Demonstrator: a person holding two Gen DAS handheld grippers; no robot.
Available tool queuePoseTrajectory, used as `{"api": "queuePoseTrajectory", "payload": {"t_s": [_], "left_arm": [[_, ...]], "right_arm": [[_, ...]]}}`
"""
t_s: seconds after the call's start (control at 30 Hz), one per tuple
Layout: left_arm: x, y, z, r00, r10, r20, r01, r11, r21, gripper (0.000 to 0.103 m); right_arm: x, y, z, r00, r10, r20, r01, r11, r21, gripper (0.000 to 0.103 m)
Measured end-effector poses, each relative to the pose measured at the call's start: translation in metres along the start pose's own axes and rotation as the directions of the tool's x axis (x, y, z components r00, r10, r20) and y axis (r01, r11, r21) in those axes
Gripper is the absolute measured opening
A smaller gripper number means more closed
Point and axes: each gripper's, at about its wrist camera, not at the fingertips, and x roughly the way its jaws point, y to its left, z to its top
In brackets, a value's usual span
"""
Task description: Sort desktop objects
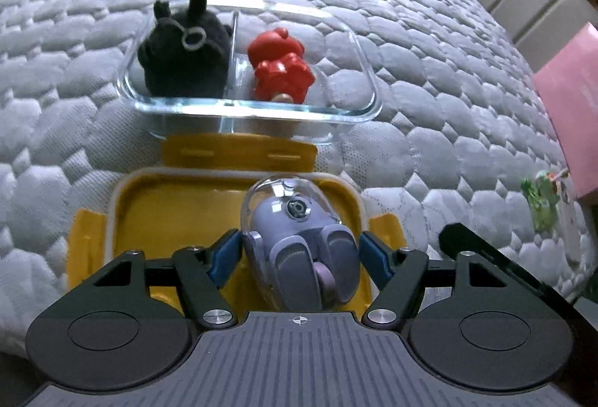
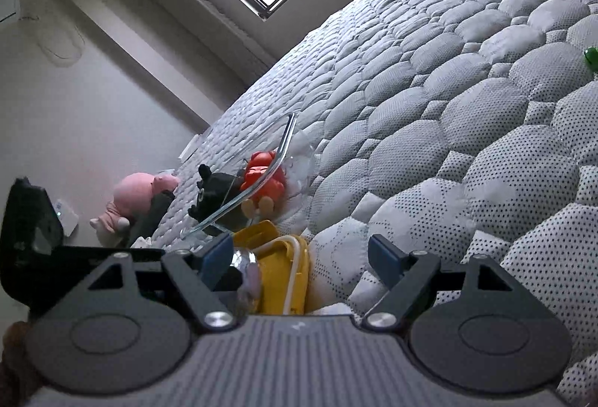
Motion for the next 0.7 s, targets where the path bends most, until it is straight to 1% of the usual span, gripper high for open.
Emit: {"api": "queuePoseTrajectory", "payload": {"t_s": [0.03,0.13,0.17,0.2,0.23,0.27,0.33,0.4,0.47,0.53,0.57,0.6,0.63,0.7], "left_arm": [[-0.005,-0.001,0.002,1.0,0.009,0.005,-0.009,1.0,0.014,0.073],[-0.025,-0.006,0.015,0.996,0.07,0.046,-0.073,0.995,0.065,0.071],[-0.032,-0.009,0.023,0.992,0.103,0.068,-0.109,0.991,0.078,0.05],[-0.036,-0.014,0.033,0.991,0.11,0.076,-0.117,0.989,0.093,0.039],[-0.041,-0.019,0.044,0.99,0.112,0.081,-0.12,0.987,0.108,0.033],[-0.042,-0.026,0.055,0.99,0.114,0.082,-0.124,0.985,0.121,0.031],[-0.04,-0.04,0.075,0.987,0.128,0.092,-0.14,0.98,0.142,0.031],[-0.036,-0.051,0.089,0.976,0.176,0.128,-0.195,0.969,0.149,0.024],[-0.039,-0.053,0.091,0.974,0.177,0.142,-0.198,0.968,0.151,0.024],[-0.045,-0.046,0.078,0.981,0.143,0.128,-0.162,0.975,0.154,0.027],[-0.048,-0.041,0.07,0.984,0.131,0.123,-0.15,0.976,0.159,0.031],[-0.05,-0.036,0.061,0.986,0.12,0.117,-0.138,0.977,0.164,0.036],[-0.052,-0.03,0.052,0.986,0.129,0.11,-0.147,0.975,0.169,0.042],[-0.054,-0.017,0.035,0.982,0.158,0.101,-0.175,0.967,0.184,0.064]], "right_arm": [[0.0,0.001,0.0,1.0,0.003,0.002,-0.003,1.0,-0.003,0.081],[0.003,0.001,-0.001,1.0,0.017,0.008,-0.017,1.0,0.006,0.082],[0.004,0.001,-0.002,1.0,0.024,0.008,-0.024,1.0,0.011,0.082],[0.005,0.0,-0.002,1.0,0.03,0.006,-0.03,0.999,0.016,0.082],[0.005,-0.001,-0.003,0.999,0.034,0.006,-0.034,0.999,0.02,0.082],[0.005,-0.001,-0.004,0.999,0.036,0.006,-0.036,0.999,0.024,0.082],[0.005,-0.002,-0.005,0.999,0.041,0.009,-0.041,0.999,0.032,0.082],[0.003,-0.002,-0.008,0.999,0.049,0.012,-0.049,0.998,0.035,0.082],[-0.001,-0.001,-0.01,0.998,0.056,0.015,-0.057,0.998,0.031,0.082],[-0.005,0.002,-0.012,0.998,0.06,0.021,-0.06,0.998,0.011,0.084],[-0.007,0.002,-0.012,0.998,0.063,0.024,-0.063,0.998,0.002,0.084],[-0.008,0.002,-0.012,0.997,0.067,0.025,-0.067,0.998,-0.004,0.084],[-0.009,0.002,-0.012,0.997,0.075,0.025,-0.075,0.997,-0.005,0.084],[-0.007,0.001,-0.01,0.994,0.11,0.015,-0.11,0.994,0.015,0.084]]}}
